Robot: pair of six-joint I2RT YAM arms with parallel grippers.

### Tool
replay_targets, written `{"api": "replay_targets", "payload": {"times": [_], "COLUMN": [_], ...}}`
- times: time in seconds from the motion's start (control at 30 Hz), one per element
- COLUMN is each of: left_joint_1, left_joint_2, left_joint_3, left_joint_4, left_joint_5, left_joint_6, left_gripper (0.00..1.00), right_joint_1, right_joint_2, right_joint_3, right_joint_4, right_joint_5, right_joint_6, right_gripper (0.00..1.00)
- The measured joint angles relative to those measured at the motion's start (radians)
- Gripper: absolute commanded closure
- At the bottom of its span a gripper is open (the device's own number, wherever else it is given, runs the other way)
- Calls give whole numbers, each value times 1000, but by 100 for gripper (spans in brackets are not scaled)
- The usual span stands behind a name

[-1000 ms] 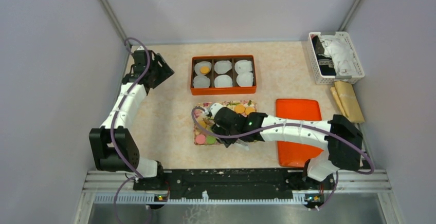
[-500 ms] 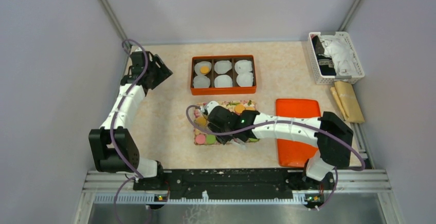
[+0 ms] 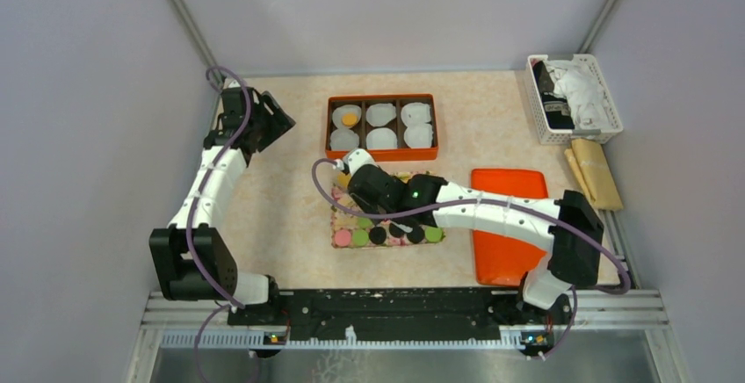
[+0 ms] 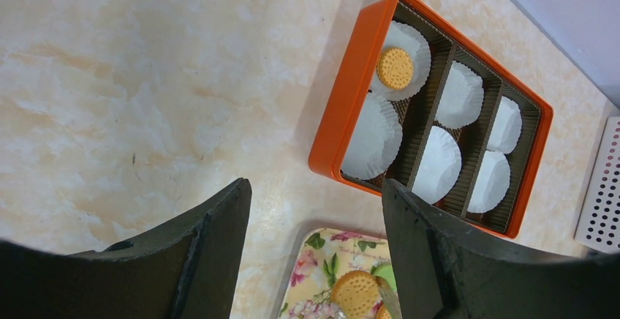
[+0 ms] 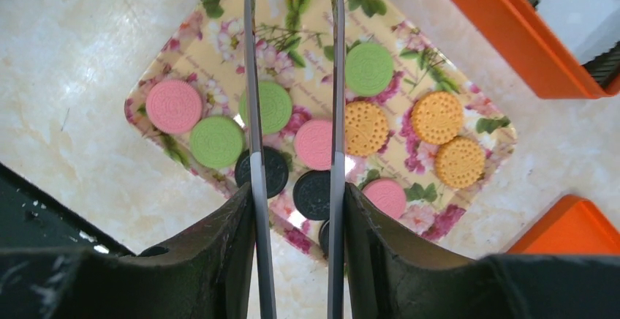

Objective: Pack the cookies

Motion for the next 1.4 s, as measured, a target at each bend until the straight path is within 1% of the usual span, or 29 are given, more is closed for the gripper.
{"api": "replay_targets", "payload": {"times": [0.2,0.3,0.53,0.63,0.8,0.9,1.07,1.27,1.33,1.4], "left_joint_1": [0,0,0,0,0,0,0,0,0,0], "left_joint_2": [0,0,0,0,0,0,0,0,0,0], "left_joint_3": [0,0,0,0,0,0,0,0,0,0], "left_joint_4": [0,0,0,0,0,0,0,0,0,0], "left_joint_5": [5,8,9,10,6,6,6,6,6,6], "left_joint_6": [0,0,4,6,12,18,21,23,23,23], "left_gripper": [28,28,28,28,27,27,27,27,27,27], "right_joint_1": [-18,-60,-161,-173,-175,-179,-186,-193,-193,-193], "right_joint_2": [5,30,155,220,302,331,349,349,349,349], "right_joint_3": [64,113,224,278,322,326,327,327,327,327], "right_joint_4": [-3,14,61,63,72,73,77,84,84,86], "right_joint_5": [76,84,85,83,63,58,59,59,59,59], "right_joint_6": [-35,-48,-84,-99,-109,-108,-108,-109,-109,-109], "right_gripper": [94,94,92,92,91,84,76,71,68,67]}}
